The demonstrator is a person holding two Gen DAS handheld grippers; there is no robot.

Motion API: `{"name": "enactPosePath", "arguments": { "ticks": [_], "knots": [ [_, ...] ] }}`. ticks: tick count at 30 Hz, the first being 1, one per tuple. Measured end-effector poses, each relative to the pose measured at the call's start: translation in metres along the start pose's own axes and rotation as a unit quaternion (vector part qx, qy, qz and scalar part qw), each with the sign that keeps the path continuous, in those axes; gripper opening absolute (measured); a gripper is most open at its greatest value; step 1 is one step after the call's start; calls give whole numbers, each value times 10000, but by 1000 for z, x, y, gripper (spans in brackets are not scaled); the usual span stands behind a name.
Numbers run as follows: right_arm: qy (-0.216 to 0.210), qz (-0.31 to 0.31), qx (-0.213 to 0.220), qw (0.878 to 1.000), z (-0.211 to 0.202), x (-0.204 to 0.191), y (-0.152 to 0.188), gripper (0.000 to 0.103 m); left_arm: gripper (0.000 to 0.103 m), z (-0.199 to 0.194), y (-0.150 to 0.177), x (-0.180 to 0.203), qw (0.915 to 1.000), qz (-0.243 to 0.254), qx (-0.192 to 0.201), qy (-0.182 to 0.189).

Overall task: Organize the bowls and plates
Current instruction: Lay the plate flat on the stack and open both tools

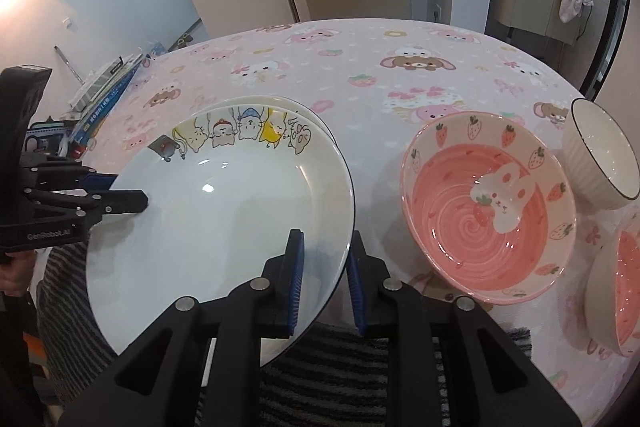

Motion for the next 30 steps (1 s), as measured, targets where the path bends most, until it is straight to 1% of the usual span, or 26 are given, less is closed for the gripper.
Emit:
{"name": "enactPosePath", "arguments": {
  "ticks": [2, 3, 4, 6, 8, 11, 13, 15, 17, 19, 20, 22, 23, 26, 29, 30],
  "knots": [
    [-181, 30, -15, 9998, 0, 1, 1, 20, 29, 2, 2, 2, 9989, 234, -92, -403],
    [-181, 23, -11, 9998, 0, 0, 1, 19, 29, 3, 3, 3, 9983, 289, -116, -493],
    [-158, 31, 16, 9999, 1, 0, 1, 19, 29, 3, 4, 2, 9981, 287, -133, -526],
    [-16, -31, 33, 10000, 1, -2, 1, 18, 28, 2, 4, 0, 9986, 191, -167, -456],
    [-20, -27, 42, 10000, 1, -3, 1, 18, 26, 2, 3, -2, 9988, 143, -162, -443],
    [-77, -32, 20, 10000, 0, -2, 2, 18, 25, 2, 5, -2, 9985, 178, -157, -488],
    [23, -93, 42, 9999, 1, -4, 2, 19, 25, 1, 6, -2, 9984, 138, -157, -524],
    [155, -228, 67, 9996, 3, -7, 2, 20, 25, 0, 6, -4, 9981, 31, -73, -605],
    [94, -275, 16, 9996, 6, -10, 3, 21, 24, -3, 7, -8, 9978, -141, 25, -655],
    [-72, -128, -19, 9999, 7, -8, 4, 20, 22, -8, 9, -14, 9976, -540, 157, -393],
    [-115, -71, -13, 9999, 6, -7, 4, 19, 22, -9, 11, -15, 9974, -614, 189, -312],
    [-142, -41, -6, 9999, 6, -6, 4, 19, 21, -11, 15, -15, 9975, -611, 266, -218],
    [-141, -41, -5, 9999, 6, -6, 4, 19, 20, -11, 17, -15, 9975, -635, 263, -178],
    [-168, -23, -16, 9999, 6, -6, 4, 19, 19, -14, 24, -15, 9966, -757, 320, 81],
    [-298, 41, -2, 9995, 3, -5, 6, 20, 19, -28, 27, -12, 9936, -803, 721, 347],
    [-346, 55, 4, 9994, 3, -6, 7, 20, 19, -33, 28, -11, 9897, -939, 934, 546]
  ]
}}
Point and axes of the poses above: each gripper's, at about its wrist camera, not at the fingertips, and z roughly the way its jaws point, x to its right, y to its underside, the point moved 10 cm from there along z, roughly the way its jaws point, and after that the axes turned 9 degrees about -x, right-handed, at the moved point
